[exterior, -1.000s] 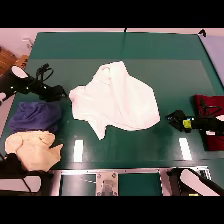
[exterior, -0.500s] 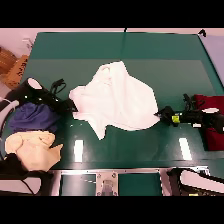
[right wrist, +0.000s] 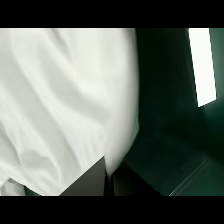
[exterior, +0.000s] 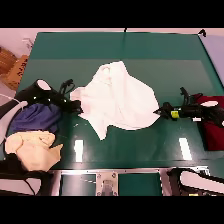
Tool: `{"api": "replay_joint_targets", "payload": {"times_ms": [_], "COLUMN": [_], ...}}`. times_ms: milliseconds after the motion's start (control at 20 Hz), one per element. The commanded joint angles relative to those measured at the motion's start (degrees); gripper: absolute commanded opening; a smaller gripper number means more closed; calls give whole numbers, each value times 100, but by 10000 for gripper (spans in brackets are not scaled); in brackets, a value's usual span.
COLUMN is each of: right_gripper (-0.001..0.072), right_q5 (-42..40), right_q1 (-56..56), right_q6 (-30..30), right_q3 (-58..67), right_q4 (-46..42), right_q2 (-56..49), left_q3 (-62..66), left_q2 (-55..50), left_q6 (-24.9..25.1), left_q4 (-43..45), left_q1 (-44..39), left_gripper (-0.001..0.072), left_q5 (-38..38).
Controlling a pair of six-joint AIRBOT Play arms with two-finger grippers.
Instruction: Fold the shirts.
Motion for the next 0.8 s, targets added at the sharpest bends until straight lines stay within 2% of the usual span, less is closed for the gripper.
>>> {"api": "replay_joint_targets", "payload": {"times_ms": [0,150,450,550,750], "right_gripper": [12,12,13,13,13], "right_q5": [496,496,-146,-442,-1246], "right_q1": [0,-92,-909,-1257,-1755], "right_q6": [133,407,575,573,573], "right_q3": [686,1727,3969,4409,4743], "right_q4": [44,46,37,22,20], "right_q2": [575,1639,3576,4013,4470], "left_q3": [955,2420,5434,5836,5836], "left_q2": [140,671,2120,2625,3383], "left_q6": [61,-22,-35,-17,131], "left_q4": [-2,-4,-7,-4,254], "left_q1": [-11,-11,-11,-11,-11], "left_gripper": [27,27,28,28,28], "left_q5": [-619,-817,-186,74,544]}}
